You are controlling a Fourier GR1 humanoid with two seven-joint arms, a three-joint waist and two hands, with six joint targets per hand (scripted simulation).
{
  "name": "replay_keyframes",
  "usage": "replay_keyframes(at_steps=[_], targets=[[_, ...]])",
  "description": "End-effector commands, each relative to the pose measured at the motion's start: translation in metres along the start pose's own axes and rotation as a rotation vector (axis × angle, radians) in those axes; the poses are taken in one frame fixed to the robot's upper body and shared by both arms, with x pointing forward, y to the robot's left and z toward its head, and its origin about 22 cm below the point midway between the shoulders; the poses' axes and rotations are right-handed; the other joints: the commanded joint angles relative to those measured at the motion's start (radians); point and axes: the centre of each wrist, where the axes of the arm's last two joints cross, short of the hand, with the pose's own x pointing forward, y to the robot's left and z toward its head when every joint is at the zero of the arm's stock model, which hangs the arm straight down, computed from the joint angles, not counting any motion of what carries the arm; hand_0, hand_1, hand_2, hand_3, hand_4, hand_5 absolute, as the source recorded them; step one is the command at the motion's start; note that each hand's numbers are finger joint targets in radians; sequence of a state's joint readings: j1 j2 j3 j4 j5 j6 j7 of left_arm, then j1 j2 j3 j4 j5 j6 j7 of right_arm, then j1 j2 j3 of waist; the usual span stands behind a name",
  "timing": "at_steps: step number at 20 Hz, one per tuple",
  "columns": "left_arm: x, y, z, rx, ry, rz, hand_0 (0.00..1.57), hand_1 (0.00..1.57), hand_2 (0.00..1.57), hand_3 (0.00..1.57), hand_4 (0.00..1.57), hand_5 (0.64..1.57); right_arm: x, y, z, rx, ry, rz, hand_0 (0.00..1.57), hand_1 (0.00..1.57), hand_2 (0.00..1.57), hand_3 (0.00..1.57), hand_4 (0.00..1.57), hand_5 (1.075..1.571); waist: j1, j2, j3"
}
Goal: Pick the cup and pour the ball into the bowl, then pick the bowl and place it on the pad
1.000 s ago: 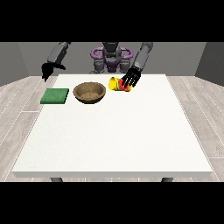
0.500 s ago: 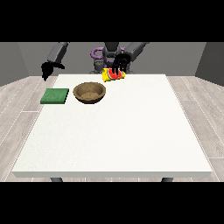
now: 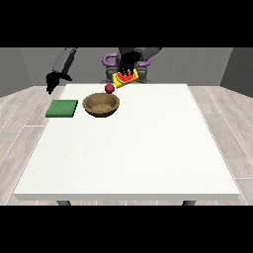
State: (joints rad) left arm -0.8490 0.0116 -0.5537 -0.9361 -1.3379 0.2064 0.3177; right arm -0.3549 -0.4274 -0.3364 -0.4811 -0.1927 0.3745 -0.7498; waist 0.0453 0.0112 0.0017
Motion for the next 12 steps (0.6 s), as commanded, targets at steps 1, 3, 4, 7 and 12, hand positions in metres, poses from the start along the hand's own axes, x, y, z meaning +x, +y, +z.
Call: replay_keyframes(at_steps=[1,3,4,7,12], targets=[[0.017,0.021,-0.004,0.001,-0.040,-0.075,0.00,0.00,1.57,1.57,0.52,1.523,-0.012,0.007,0.010,0.026,-0.008,-0.027,0.00,0.00,0.21,0.35,0.40,1.538,-0.004,-0.010,-0.0006],[0.012,0.027,-0.008,-0.018,-0.024,-0.086,0.00,0.00,1.57,1.57,0.56,1.525,-0.002,0.008,-0.004,0.026,-0.025,-0.026,0.00,0.00,0.17,0.34,0.40,1.532,-0.018,-0.002,-0.0009],[0.023,0.031,-0.002,0.037,-0.087,-0.112,0.00,0.00,1.57,1.57,0.58,1.529,0.004,-0.018,0.007,-0.011,-0.060,-0.032,0.00,0.00,0.19,0.35,0.41,1.533,0.036,0.032,-0.0003],[0.026,0.033,-0.001,0.034,-0.077,-0.158,0.00,0.00,1.57,1.57,0.57,1.527,-0.007,0.000,0.008,0.016,-0.063,-0.023,0.00,0.00,0.14,0.27,0.42,1.530,0.009,0.046,-0.0005],[0.014,0.017,-0.005,-0.078,-0.166,-0.335,0.38,0.38,1.57,1.57,0.96,1.571,-0.002,0.023,-0.013,0.086,-0.037,-0.037,0.00,0.00,0.15,0.28,0.43,1.529,-0.055,0.021,-0.0010]])
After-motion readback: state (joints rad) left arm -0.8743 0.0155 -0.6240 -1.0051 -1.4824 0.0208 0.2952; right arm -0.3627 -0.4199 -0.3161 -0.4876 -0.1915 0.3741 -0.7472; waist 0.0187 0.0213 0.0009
